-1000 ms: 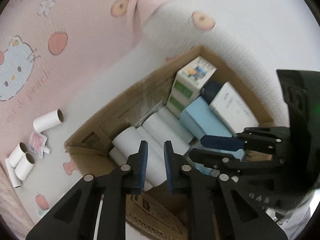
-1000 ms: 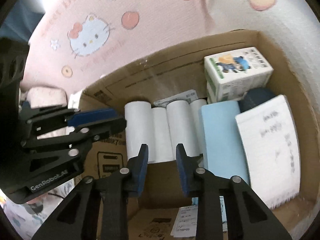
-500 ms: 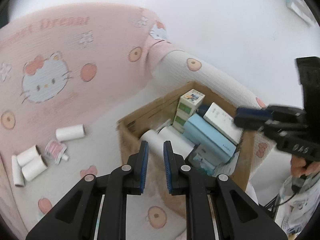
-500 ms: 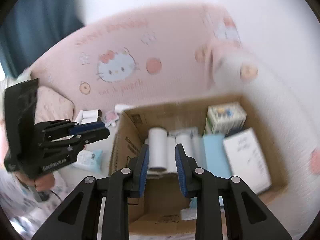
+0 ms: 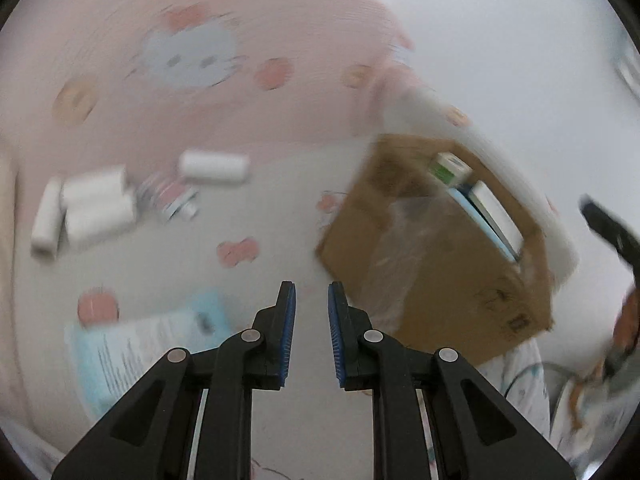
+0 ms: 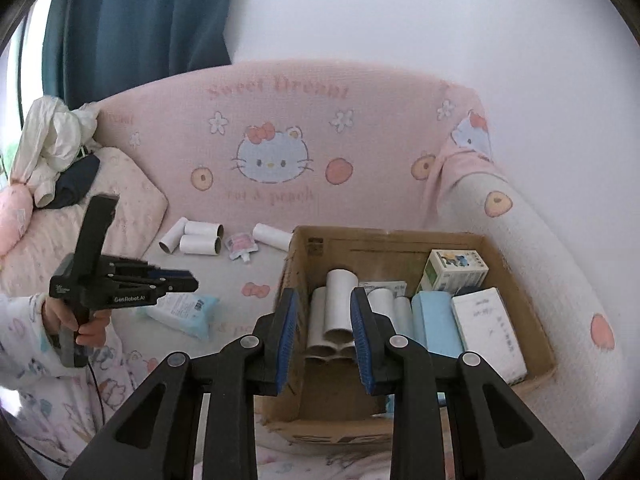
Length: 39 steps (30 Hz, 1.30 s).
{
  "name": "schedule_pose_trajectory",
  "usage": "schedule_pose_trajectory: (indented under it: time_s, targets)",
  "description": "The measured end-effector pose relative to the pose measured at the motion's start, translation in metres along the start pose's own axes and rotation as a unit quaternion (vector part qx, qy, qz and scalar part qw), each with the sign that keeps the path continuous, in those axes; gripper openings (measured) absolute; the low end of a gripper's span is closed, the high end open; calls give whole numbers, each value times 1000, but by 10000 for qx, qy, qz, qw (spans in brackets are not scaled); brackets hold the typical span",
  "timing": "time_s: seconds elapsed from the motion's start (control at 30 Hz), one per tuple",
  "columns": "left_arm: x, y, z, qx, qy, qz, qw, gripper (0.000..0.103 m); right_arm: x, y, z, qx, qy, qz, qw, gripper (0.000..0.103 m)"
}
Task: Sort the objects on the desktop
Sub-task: 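Withdraw both open tools up and away from the box, then move both open tools down toward the remaining white tubes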
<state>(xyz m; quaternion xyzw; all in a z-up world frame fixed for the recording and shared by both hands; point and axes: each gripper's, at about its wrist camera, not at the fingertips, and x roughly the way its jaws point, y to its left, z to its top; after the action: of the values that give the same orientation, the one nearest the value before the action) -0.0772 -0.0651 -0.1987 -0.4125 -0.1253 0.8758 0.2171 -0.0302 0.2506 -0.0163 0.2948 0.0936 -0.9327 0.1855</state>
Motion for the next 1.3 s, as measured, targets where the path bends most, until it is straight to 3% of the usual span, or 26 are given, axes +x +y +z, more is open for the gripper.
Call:
schedule_pose_trajectory:
  time_s: [0.13, 0.23, 0.3, 0.37, 0.53, 0.6, 0.77, 0.93, 1.03, 1.07, 1.13, 1.23, 1.3]
  targets:
    - [2, 53, -20, -1090, -250, 71, 9937, 20, 1, 30, -17, -255, -180, -285, 9991, 24]
    - [4, 78, -17, -1655, -182, -190, 9859, 25, 0, 62, -20, -663, -330, -340, 9967, 24]
    - [2, 90, -12, -1836, -280, -276, 9822, 32, 5, 87, -19, -1049, -407, -451, 9926, 24]
    - [0, 102, -11, -1996, -391, -123, 9790, 40, 14, 112, -17, -1394, -475, -544, 9876, 24]
    - [0, 129, -9, -2464, -505, 135, 9678, 55, 51, 158, -6, -1849, -585, -251, 9807, 24]
    - [-3, 141, -11, -2774, -571, 77, 9590, 66, 65, 169, -1, -1869, -642, -78, 9802, 24]
    - [-21, 173, -15, -3503, -1030, -94, 9309, 70, 110, 188, 9, -1813, -526, 249, 9817, 24]
    - [-33, 200, -20, -4066, -1429, -95, 9023, 71, 152, 197, 12, -1635, -119, 619, 9845, 24]
    - [-36, 210, -18, -4229, -1545, -56, 8929, 71, 175, 196, 14, -1448, 75, 816, 9861, 29]
    - [-35, 213, -15, -4226, -1551, -38, 8929, 71, 182, 196, 15, -1400, 140, 803, 9868, 33]
    - [-32, 213, -5, -4119, -1480, 93, 8991, 71, 196, 192, 19, -1252, 252, 904, 9877, 55]
    - [-28, 206, 14, -3706, -1371, 255, 9183, 71, 212, 182, 26, -797, 210, 1179, 9896, 64]
    - [-24, 204, 21, -3558, -1196, 124, 9268, 71, 229, 179, 32, -623, 341, 1269, 9894, 67]
